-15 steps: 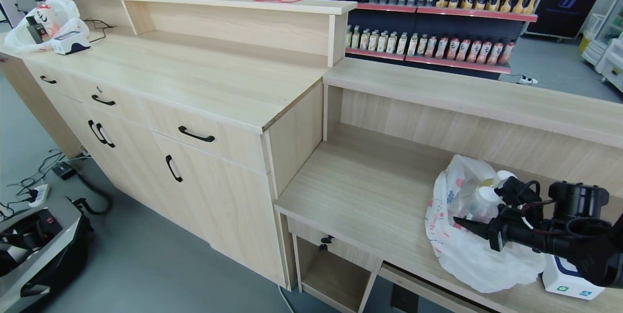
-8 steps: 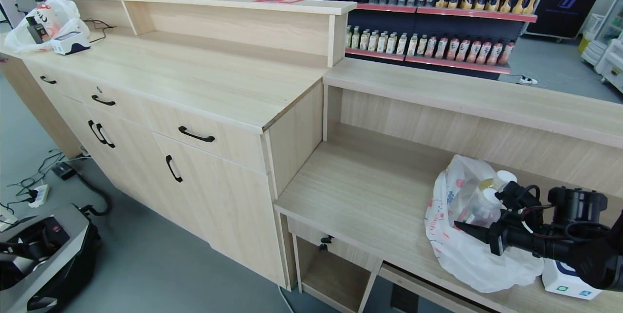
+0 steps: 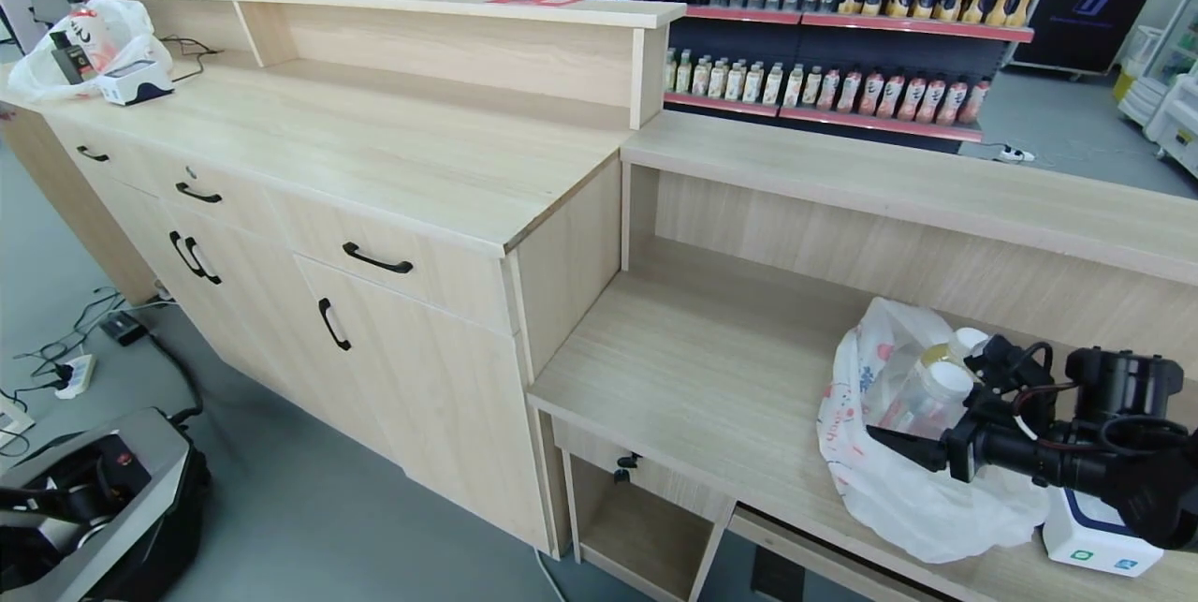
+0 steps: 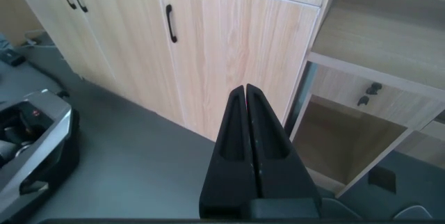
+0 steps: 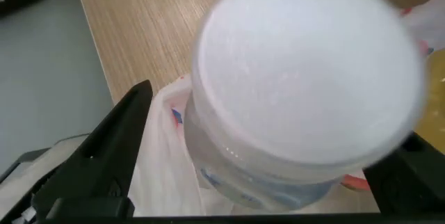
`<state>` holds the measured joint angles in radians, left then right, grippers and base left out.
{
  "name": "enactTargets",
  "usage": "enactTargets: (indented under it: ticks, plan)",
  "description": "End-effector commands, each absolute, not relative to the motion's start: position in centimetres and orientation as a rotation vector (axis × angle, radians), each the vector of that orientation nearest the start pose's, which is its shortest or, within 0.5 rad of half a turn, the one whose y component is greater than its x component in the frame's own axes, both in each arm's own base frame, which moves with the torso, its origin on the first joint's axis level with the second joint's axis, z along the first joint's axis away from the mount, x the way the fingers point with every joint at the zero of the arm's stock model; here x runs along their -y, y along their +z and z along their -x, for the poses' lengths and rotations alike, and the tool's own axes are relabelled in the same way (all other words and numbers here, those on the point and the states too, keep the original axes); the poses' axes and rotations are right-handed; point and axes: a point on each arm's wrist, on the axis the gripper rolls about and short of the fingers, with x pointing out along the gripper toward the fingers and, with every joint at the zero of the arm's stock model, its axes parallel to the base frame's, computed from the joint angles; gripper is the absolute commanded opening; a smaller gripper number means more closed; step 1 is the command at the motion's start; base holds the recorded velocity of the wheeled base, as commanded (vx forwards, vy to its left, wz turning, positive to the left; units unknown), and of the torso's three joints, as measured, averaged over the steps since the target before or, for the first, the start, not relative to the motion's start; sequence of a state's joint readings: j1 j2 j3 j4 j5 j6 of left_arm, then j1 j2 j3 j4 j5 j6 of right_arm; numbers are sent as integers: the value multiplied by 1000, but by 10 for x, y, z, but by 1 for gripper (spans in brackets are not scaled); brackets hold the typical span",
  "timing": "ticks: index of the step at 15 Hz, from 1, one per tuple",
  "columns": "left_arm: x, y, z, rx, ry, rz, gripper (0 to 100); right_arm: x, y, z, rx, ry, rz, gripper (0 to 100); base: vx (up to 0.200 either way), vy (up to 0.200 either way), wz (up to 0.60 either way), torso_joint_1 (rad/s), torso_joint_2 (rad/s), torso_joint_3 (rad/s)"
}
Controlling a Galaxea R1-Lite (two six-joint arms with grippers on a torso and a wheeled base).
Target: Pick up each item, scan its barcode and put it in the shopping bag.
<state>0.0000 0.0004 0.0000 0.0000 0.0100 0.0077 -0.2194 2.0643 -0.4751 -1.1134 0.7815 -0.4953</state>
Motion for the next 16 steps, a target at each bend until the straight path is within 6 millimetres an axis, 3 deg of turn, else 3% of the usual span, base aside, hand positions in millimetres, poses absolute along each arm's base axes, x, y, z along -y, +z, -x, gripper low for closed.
enactTargets:
  ticks: [1, 6, 9, 11, 16]
  plan:
    - [0, 75, 23, 0, 11, -8, 0, 44, 103, -277, -155, 631, 285, 100, 0, 0, 0, 0, 0, 0]
    - [0, 75, 23, 0, 11, -8, 0, 32, 168, -218, -80, 574, 345, 100, 0, 0, 0, 0, 0, 0]
    - [0, 75, 23, 0, 11, -8, 0, 28, 185, -194, -20, 534, 387, 100, 0, 0, 0, 0, 0, 0]
    - [0, 75, 23, 0, 11, -8, 0, 35, 188, -192, -34, 374, 464, 100, 0, 0, -300, 1, -1, 1]
    - [0, 75, 23, 0, 11, -8, 0, 41, 233, -186, 43, 26, 415, 100, 0, 0, -600, 0, 2, 5]
